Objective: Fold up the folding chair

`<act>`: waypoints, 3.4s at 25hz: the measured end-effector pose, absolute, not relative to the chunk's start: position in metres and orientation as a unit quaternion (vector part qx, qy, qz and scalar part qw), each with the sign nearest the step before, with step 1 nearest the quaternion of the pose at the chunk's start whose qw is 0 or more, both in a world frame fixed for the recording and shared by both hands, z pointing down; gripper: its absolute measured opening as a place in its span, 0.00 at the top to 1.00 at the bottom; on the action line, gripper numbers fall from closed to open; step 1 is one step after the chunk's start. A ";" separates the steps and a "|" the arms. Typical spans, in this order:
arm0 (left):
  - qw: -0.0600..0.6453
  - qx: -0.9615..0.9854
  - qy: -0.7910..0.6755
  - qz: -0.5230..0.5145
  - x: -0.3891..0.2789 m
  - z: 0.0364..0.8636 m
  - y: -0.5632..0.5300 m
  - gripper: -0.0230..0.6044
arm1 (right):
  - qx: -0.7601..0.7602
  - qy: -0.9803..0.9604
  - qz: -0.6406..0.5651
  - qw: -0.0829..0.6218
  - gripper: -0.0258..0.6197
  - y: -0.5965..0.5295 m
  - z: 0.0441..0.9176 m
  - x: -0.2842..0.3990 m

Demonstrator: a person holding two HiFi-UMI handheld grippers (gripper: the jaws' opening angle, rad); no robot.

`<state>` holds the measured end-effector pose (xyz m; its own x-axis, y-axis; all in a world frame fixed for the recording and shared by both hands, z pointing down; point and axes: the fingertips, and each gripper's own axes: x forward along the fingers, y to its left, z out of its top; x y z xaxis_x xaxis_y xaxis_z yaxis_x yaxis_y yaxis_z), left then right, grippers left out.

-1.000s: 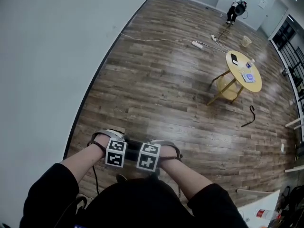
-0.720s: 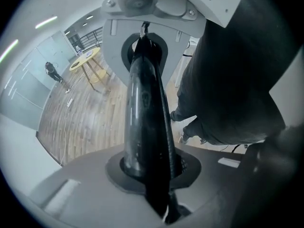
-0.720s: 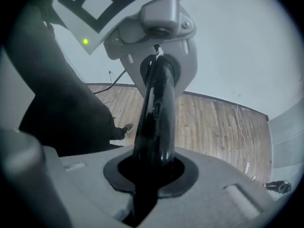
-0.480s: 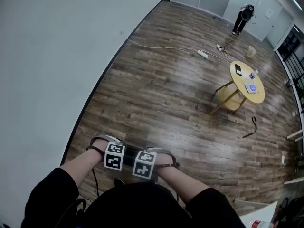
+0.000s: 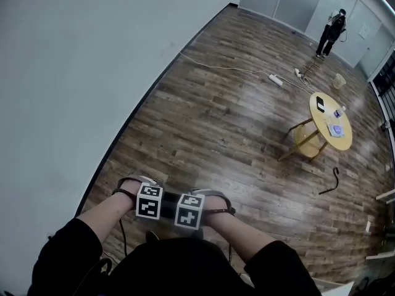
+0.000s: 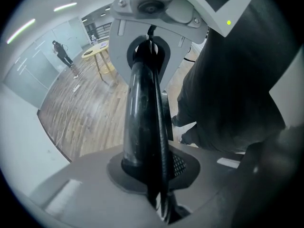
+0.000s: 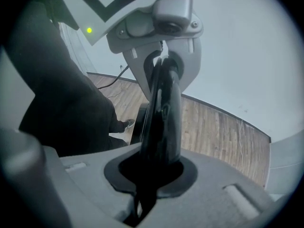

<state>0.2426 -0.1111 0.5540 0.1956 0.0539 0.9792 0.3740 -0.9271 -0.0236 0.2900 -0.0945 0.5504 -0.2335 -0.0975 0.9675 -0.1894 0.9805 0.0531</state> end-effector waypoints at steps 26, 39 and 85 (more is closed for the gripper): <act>-0.064 -0.782 0.069 -0.616 0.100 0.532 -0.075 0.88 | -0.149 -0.773 -0.135 0.602 0.90 -0.091 0.534 0.150; -0.126 -0.778 0.149 -0.597 -0.056 0.531 -0.059 0.88 | -0.231 -0.742 -0.196 0.598 0.90 -0.085 0.533 -0.010; -0.314 -0.705 0.385 -0.506 -0.358 0.540 -0.089 0.88 | -0.442 -0.625 -0.359 0.533 0.89 -0.138 0.544 -0.338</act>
